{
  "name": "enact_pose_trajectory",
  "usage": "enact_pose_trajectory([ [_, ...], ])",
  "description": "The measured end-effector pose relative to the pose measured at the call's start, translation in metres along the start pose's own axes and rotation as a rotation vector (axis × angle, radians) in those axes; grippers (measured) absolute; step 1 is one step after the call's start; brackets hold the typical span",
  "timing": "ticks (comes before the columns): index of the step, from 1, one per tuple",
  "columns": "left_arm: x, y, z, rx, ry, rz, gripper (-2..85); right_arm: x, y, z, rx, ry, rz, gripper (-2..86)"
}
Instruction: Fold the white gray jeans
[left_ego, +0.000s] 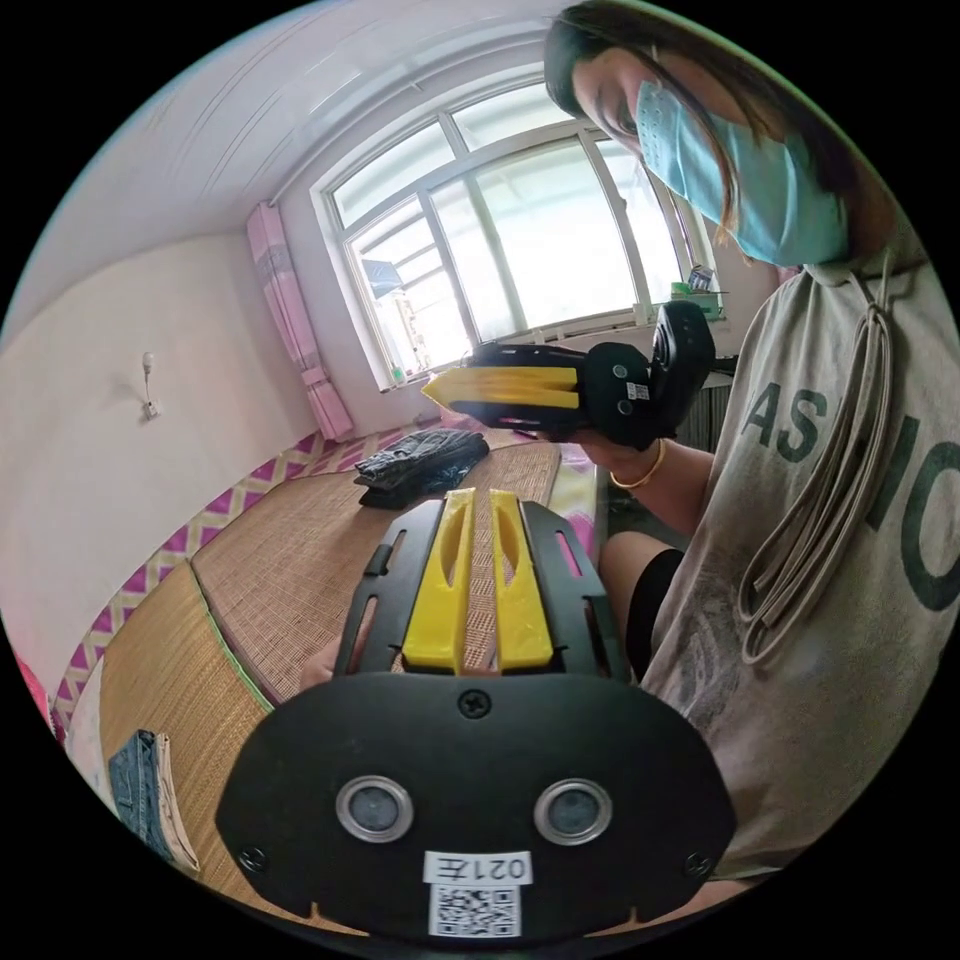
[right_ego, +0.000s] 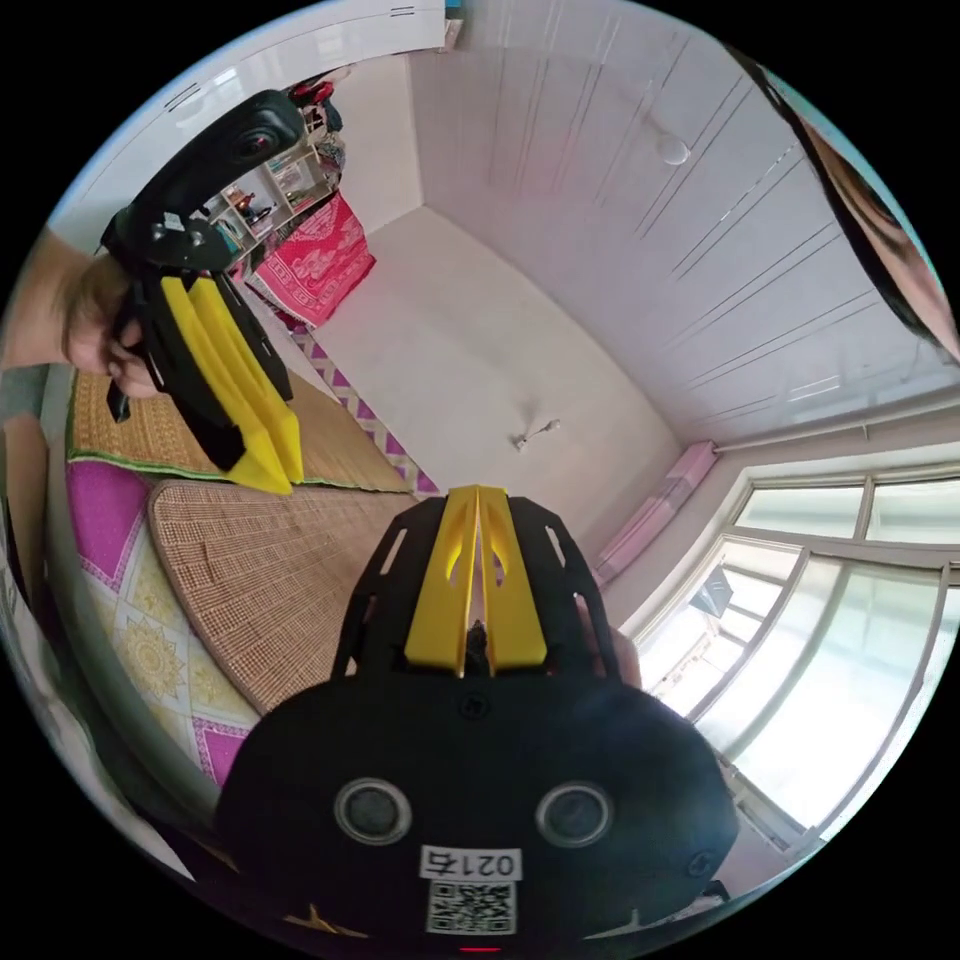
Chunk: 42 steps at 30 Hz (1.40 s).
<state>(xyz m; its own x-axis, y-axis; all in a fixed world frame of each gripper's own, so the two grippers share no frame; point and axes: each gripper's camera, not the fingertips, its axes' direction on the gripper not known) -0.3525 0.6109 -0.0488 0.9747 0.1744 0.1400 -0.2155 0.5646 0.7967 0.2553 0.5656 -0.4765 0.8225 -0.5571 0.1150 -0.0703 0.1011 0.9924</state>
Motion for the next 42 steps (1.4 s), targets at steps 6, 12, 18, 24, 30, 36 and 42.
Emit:
enact_pose_trajectory([
  [6,0.002,0.002,0.001,-0.016,-0.036,0.026,-0.5,-0.031,-0.008,-0.005,-0.013,0.17,-0.07,-1.0],
  [12,-0.001,0.007,0.002,-0.009,-0.026,0.004,-0.8,-0.049,-0.001,-0.009,0.032,0.249,-0.038,-1.0],
  [18,0.001,0.016,0.008,-0.014,-0.017,-0.002,-0.8,-0.065,0.01,-0.007,0.049,0.289,0.001,-1.0],
  [24,0.006,0.028,0.018,-0.017,-0.004,-0.015,-0.9,-0.079,0.022,0.005,0.027,0.298,0.023,-1.0],
  [30,0.004,0.054,0.034,-0.06,-0.162,-0.107,-0.8,-0.09,0.061,0.057,-0.135,0.153,0.071,-0.9],
  [36,-0.031,0.102,0.043,-0.084,-0.239,-0.324,3.0,-0.08,0.153,0.182,-0.465,0.024,0.054,2.4],
  [42,-0.061,0.158,0.053,-0.117,-0.176,-0.488,5.4,-0.064,0.243,0.341,-0.685,-0.094,-0.026,9.2],
])
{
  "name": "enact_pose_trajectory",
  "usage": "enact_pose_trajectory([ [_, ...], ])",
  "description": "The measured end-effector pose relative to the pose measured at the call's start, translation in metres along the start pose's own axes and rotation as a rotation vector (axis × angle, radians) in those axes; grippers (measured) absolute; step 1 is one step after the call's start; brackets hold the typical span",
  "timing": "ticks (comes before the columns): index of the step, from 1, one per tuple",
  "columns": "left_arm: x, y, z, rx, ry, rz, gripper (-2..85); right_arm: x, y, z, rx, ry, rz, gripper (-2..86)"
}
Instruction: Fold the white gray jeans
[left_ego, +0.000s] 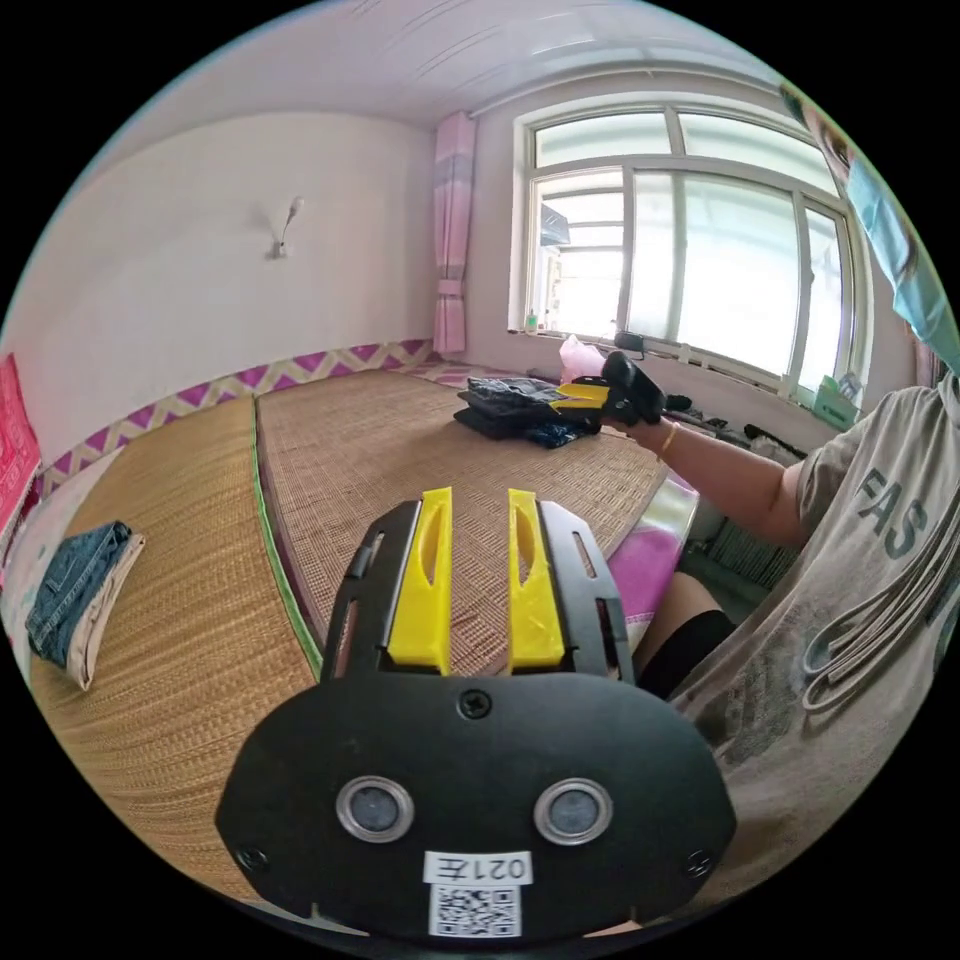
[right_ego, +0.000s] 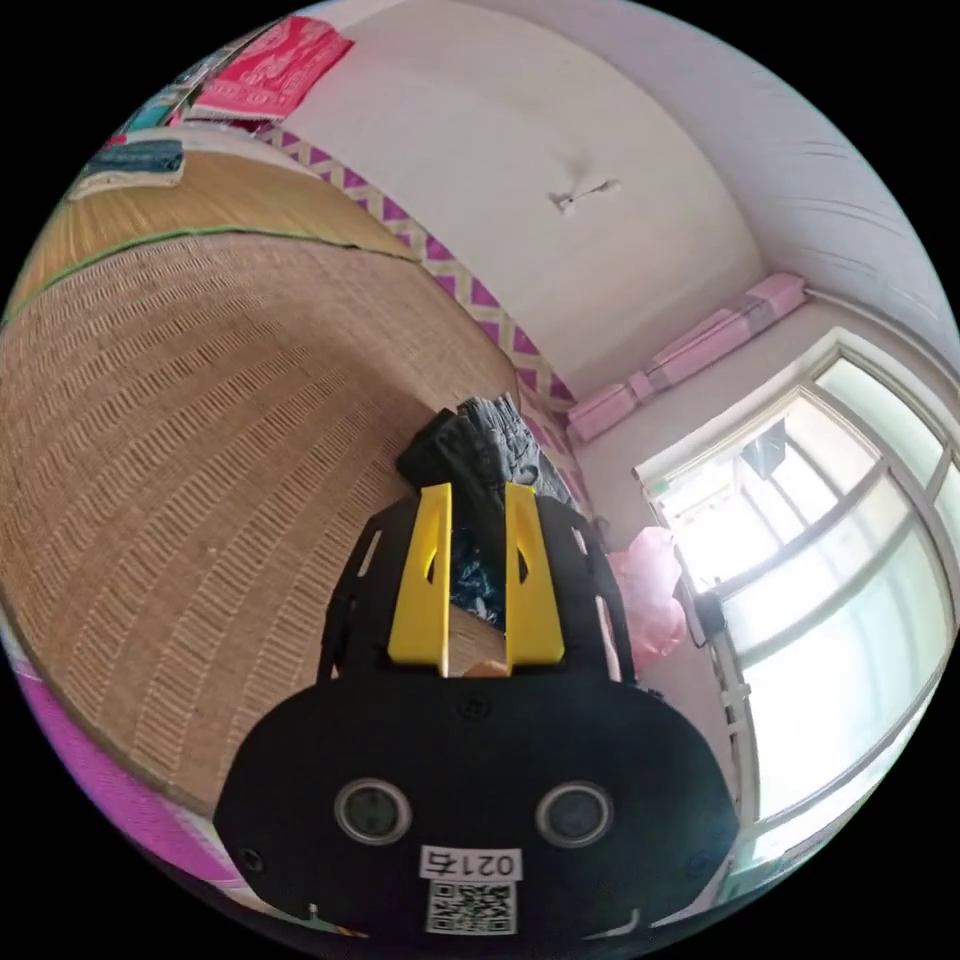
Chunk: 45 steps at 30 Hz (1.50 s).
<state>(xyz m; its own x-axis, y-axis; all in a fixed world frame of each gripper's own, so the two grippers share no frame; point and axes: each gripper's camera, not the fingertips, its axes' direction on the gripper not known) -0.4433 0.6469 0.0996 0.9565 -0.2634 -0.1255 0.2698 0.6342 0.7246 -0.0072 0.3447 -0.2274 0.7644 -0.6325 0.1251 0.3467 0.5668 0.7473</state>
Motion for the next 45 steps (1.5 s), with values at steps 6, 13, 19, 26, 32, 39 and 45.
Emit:
enact_pose_trajectory([
  [6,-0.002,0.027,0.002,0.023,-0.078,0.013,-0.8,0.009,-0.03,0.138,-0.063,-0.107,-0.168,13.5],
  [13,-0.017,0.057,0.019,0.0,-0.076,-0.064,-0.9,0.02,-0.044,0.243,-0.133,-0.31,-0.049,16.3],
  [19,-0.025,0.08,0.035,-0.007,-0.046,-0.122,-1.0,0.054,-0.013,0.289,-0.125,-0.523,0.145,11.7],
  [26,-0.017,0.1,0.051,-0.005,-0.025,-0.164,-1.0,0.138,0.052,0.318,-0.023,-0.747,0.583,7.2],
  [32,-0.001,0.114,0.055,-0.016,-0.058,-0.159,-0.9,0.163,0.025,0.241,0.108,-0.679,0.582,6.9],
  [39,-0.003,0.149,0.043,0.004,-0.047,-0.283,-1.0,0.023,-0.071,0.101,0.252,-0.873,0.395,7.1],
  [45,-0.02,0.205,0.012,-0.015,-0.113,-0.448,-1.0,-0.289,-0.12,0.019,0.12,-1.083,0.151,7.6],
])
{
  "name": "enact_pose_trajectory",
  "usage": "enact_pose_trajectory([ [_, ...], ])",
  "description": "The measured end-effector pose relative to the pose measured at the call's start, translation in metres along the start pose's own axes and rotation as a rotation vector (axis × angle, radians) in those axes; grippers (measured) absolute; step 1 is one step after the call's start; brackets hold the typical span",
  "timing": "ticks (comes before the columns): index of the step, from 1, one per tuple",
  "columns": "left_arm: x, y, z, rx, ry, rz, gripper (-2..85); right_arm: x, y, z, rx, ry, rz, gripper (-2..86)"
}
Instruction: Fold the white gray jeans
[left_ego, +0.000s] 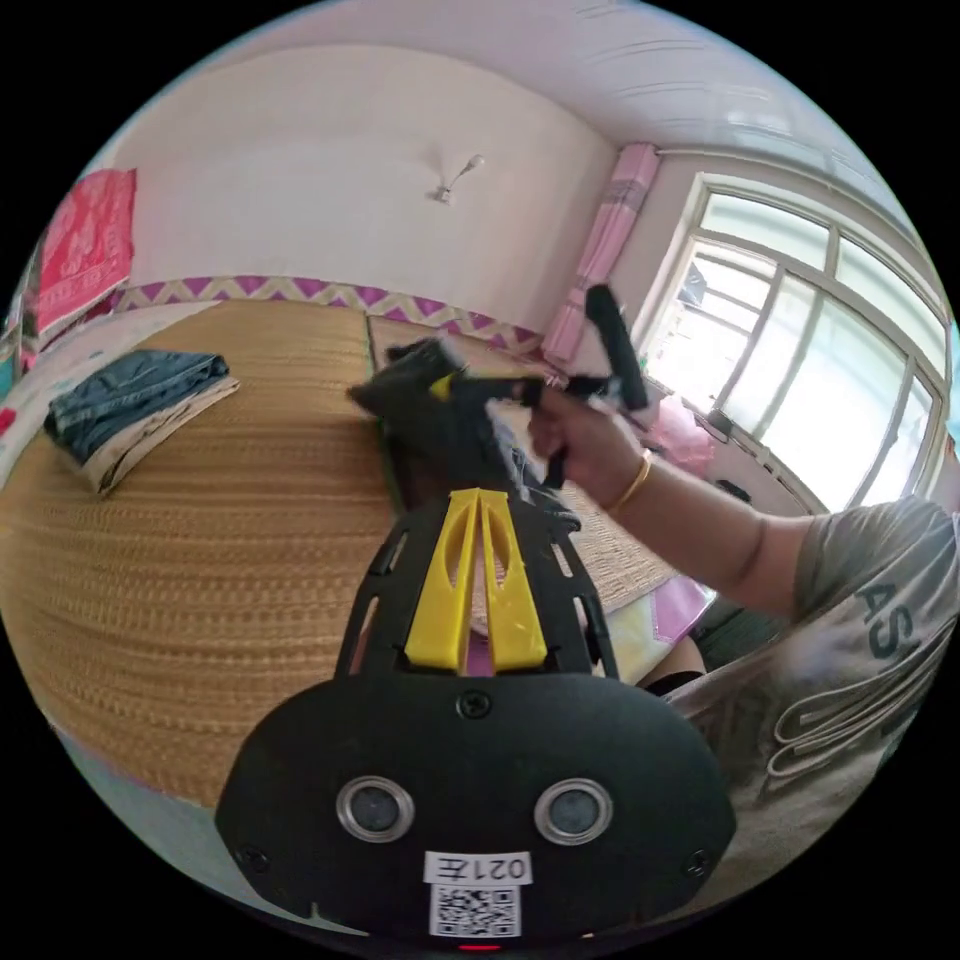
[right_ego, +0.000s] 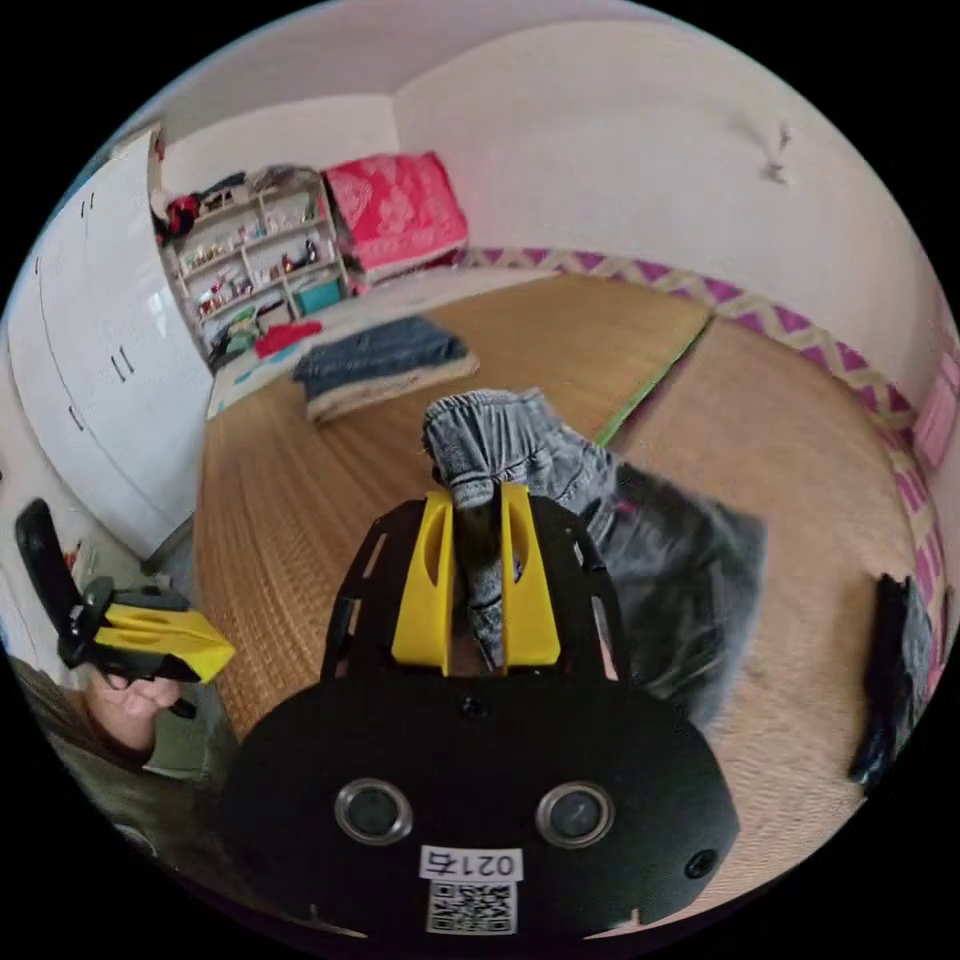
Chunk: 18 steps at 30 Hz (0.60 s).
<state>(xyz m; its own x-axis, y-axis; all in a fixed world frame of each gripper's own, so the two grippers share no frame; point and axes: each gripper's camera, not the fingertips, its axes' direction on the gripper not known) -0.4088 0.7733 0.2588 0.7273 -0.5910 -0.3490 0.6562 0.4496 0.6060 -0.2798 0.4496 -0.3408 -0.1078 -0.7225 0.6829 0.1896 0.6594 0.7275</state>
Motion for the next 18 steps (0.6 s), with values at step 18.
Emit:
enact_pose_trajectory([
  [18,-0.034,0.074,-0.014,0.065,0.039,-0.208,-1.0,-0.101,0.054,0.058,-0.006,-0.015,-0.077,4.3],
])
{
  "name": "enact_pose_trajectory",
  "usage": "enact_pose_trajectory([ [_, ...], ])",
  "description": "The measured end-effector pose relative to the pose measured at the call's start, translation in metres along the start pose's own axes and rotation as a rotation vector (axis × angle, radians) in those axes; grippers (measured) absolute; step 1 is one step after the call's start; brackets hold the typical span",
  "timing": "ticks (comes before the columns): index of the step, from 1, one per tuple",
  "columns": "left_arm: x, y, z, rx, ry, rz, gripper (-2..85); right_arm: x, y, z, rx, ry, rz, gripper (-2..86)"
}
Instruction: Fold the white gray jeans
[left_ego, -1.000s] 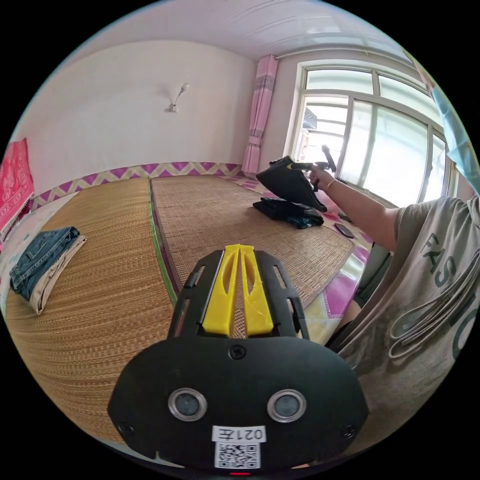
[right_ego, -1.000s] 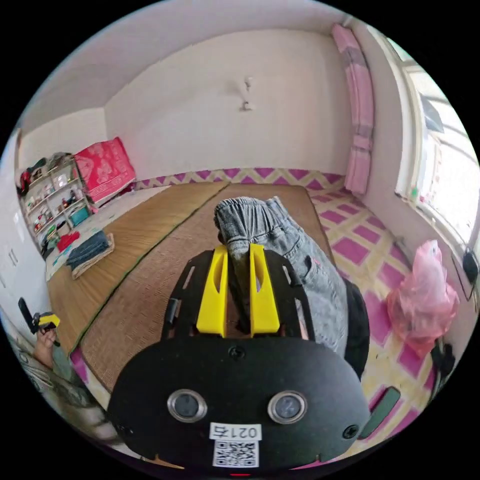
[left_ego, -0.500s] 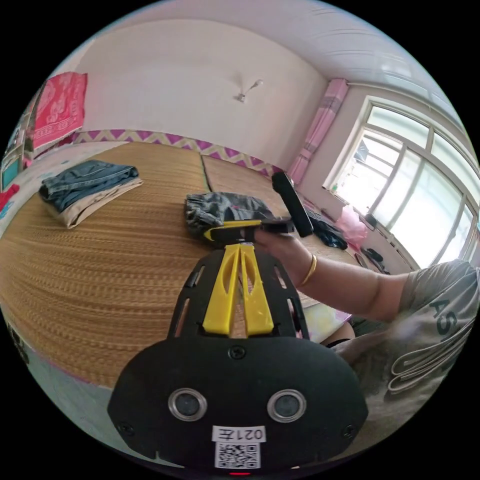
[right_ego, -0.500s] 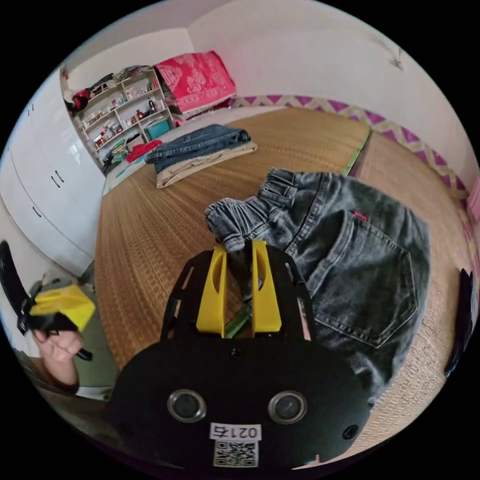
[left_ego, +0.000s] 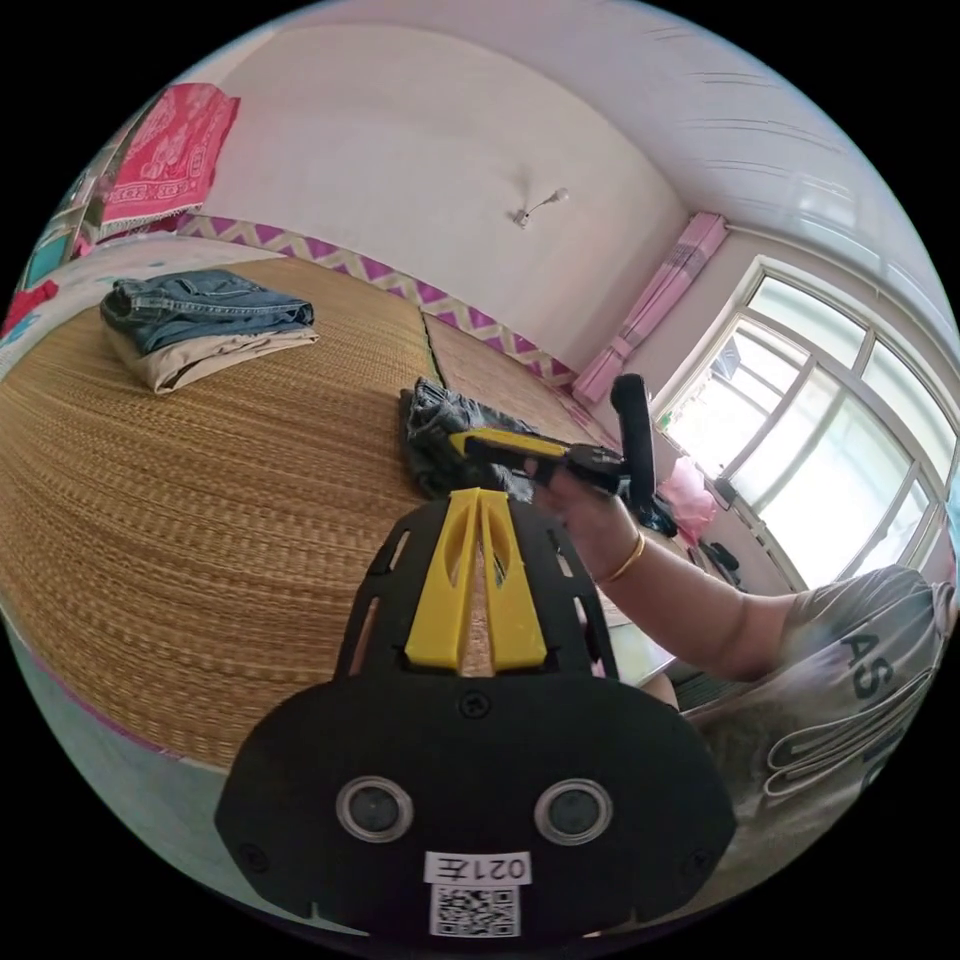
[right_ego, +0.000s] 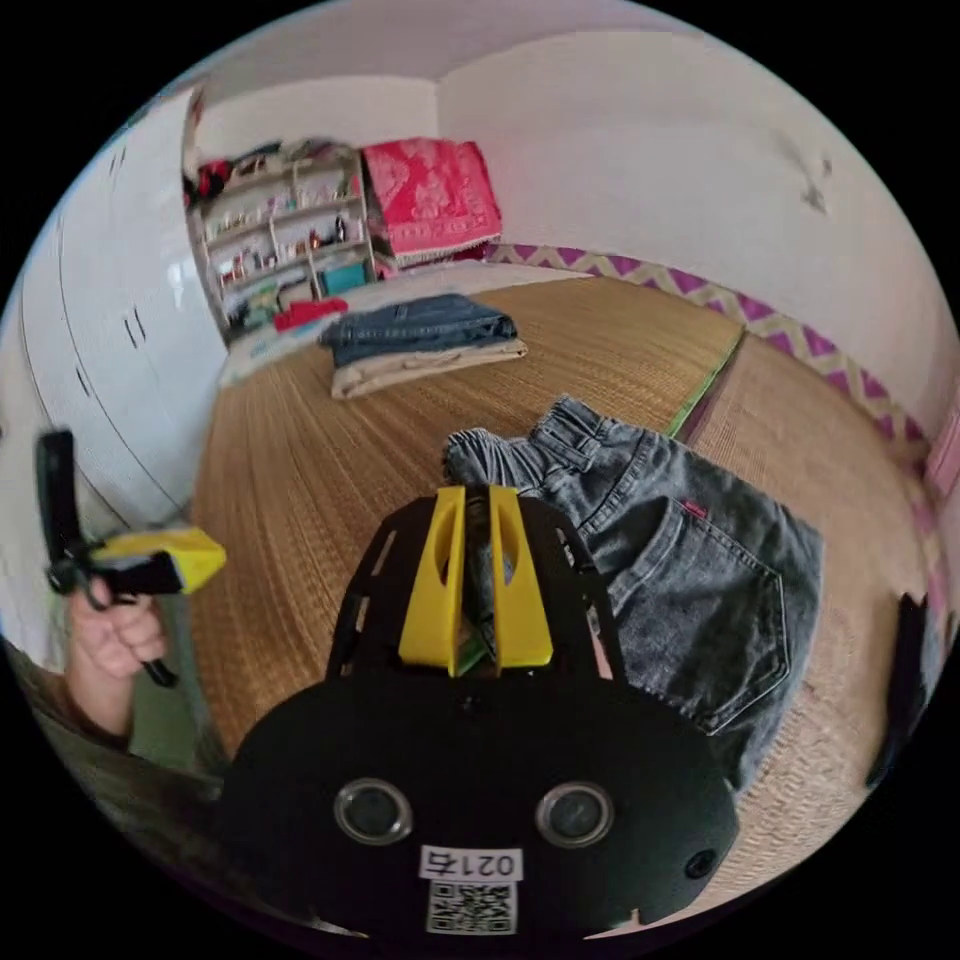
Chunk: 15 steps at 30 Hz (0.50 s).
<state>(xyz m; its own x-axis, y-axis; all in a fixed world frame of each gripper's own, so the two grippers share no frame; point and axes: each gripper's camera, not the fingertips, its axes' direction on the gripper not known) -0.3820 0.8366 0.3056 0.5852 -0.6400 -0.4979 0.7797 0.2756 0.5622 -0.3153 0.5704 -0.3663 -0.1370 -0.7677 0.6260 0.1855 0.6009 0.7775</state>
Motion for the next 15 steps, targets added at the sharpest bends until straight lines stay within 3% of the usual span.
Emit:
enact_pose_trajectory([
  [2,0.01,-0.001,0.007,0.003,0.025,0.011,-1.0,0.064,0.007,-0.048,0.109,-0.162,0.209,3.2],
  [7,0.058,-0.017,0.054,-0.062,0.009,0.107,-1.0,0.216,0.081,-0.191,0.341,-0.302,0.564,2.2],
  [11,0.096,-0.027,0.103,-0.118,0.033,0.148,-1.0,0.316,0.206,-0.291,0.516,-0.234,0.835,2.0],
  [15,0.145,-0.03,0.168,-0.183,0.027,0.2,-0.9,0.364,0.315,-0.298,0.381,-0.087,1.031,2.5],
])
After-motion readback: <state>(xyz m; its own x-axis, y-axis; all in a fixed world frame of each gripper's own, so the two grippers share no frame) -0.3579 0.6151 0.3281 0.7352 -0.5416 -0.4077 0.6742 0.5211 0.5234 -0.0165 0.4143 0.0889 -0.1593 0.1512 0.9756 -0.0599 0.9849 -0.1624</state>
